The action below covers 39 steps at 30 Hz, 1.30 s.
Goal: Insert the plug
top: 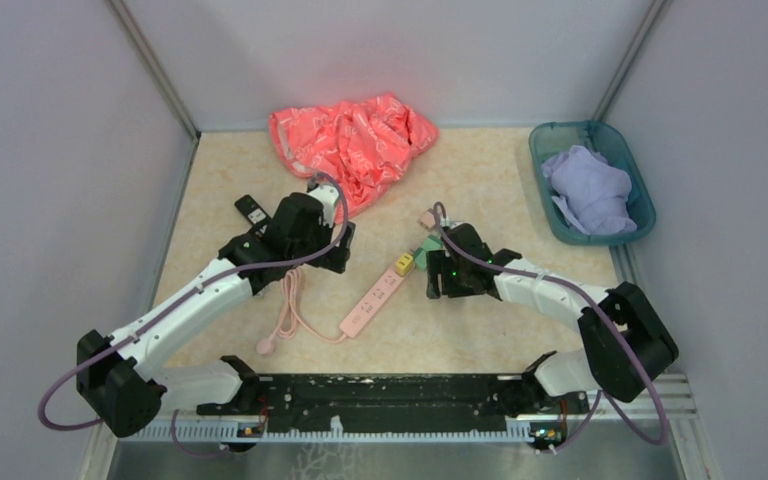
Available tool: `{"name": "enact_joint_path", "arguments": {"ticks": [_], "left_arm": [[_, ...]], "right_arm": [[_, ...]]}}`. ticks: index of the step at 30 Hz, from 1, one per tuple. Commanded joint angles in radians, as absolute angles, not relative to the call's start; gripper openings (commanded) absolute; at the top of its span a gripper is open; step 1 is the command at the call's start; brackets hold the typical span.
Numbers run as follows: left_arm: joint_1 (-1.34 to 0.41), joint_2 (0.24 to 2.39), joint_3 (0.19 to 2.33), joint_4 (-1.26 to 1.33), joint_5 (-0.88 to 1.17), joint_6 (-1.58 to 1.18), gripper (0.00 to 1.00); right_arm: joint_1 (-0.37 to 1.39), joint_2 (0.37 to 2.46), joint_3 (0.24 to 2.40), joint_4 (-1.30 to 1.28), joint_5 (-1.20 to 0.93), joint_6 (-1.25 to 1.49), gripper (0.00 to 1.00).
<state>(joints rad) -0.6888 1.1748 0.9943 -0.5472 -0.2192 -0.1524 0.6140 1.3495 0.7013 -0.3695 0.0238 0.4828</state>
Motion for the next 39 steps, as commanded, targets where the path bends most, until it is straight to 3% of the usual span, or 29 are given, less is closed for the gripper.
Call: {"name": "enact_joint_path", "arguments": {"ticks": [1,9,20,30,39], "left_arm": [[-0.683,1.177,0.987,-0.534,-0.201,-0.146,1.00],[-0.674,1.172,0.985,-0.528,-0.176,-0.147,1.00],[-0.653,1.164,0.980,-0.518,-0.147,-0.149,1.00],[-0.643,1.166,0.979,-0.515,-0.130,-0.150,1.00],[-0.631,1.160,0.976,-0.506,-0.102,-0.154,1.00]], "right_arm": [[0.650,1.332,0.749,-0.319,-0.014,0.480,0.68],[0.650,1.279,0.762,-0.358,0.148,0.353,0.70],[0.649,1.325,0.759,-0.283,0.227,0.196,0.84],[0.649,1.396,0.763,-0.255,0.082,0.123,0.81],[0.649,1.445,0.783,-0.270,0.043,0.121,0.70]]}}
